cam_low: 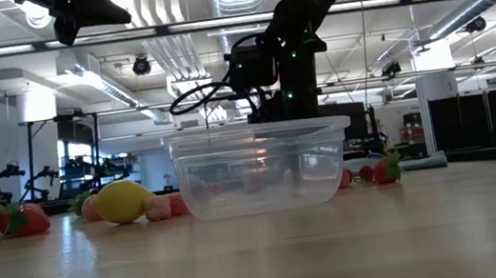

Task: Pick and placing Produce into tupperware
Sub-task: Put the yellow banana into the transparent bin

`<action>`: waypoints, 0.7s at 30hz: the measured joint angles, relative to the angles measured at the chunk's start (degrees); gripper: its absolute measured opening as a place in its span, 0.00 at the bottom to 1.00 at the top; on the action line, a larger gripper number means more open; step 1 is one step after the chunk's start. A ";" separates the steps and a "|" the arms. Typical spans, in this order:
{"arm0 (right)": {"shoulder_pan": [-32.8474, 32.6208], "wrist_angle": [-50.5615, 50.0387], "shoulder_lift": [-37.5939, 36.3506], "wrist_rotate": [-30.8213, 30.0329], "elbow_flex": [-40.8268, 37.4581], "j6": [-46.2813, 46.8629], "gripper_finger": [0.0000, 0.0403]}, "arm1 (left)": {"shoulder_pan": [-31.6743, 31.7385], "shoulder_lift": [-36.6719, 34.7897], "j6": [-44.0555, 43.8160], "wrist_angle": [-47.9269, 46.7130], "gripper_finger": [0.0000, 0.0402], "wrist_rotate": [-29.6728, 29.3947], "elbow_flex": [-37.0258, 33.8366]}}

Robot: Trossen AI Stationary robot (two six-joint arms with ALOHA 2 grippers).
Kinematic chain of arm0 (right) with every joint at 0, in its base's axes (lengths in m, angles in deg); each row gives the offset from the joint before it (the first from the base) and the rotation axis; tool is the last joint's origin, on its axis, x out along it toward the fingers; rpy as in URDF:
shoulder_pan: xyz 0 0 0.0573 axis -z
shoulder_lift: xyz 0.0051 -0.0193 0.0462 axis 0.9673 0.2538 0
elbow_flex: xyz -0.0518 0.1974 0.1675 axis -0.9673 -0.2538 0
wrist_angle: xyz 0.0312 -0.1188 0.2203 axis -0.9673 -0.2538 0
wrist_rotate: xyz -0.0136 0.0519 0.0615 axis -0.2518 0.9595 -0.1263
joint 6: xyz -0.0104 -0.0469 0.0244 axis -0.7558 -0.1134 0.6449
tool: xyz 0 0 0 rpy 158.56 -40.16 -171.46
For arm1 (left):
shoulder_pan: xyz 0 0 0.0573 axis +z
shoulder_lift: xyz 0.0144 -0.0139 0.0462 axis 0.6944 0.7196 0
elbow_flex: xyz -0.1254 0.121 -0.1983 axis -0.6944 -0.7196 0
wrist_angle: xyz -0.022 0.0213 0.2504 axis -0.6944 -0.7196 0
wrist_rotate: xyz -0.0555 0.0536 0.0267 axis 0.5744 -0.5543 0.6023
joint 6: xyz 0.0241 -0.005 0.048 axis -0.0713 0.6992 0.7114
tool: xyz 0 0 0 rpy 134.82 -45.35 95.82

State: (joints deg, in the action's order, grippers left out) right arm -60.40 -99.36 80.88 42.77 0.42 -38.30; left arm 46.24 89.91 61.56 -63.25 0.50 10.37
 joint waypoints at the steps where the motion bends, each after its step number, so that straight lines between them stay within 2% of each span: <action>1: 0.00 -0.02 0.00 0.00 0.00 0.00 0.37 | -0.01 0.00 0.02 -0.02 0.00 0.00 0.00; 10: 0.00 -0.41 -1.47 0.87 0.00 0.20 0.38 | 0.00 0.00 0.02 -0.02 0.00 0.02 0.00; 17: 0.11 -2.84 -6.53 1.17 0.00 1.15 0.37 | -0.01 0.00 0.02 -0.02 0.00 0.02 0.00; 21: -0.55 -3.27 -11.81 5.22 0.00 1.98 0.37 | 0.00 0.00 0.02 0.02 0.00 0.02 0.00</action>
State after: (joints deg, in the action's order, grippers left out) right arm -60.95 -102.63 69.06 47.99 0.42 -36.32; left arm 46.24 89.91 61.58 -63.22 0.52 10.37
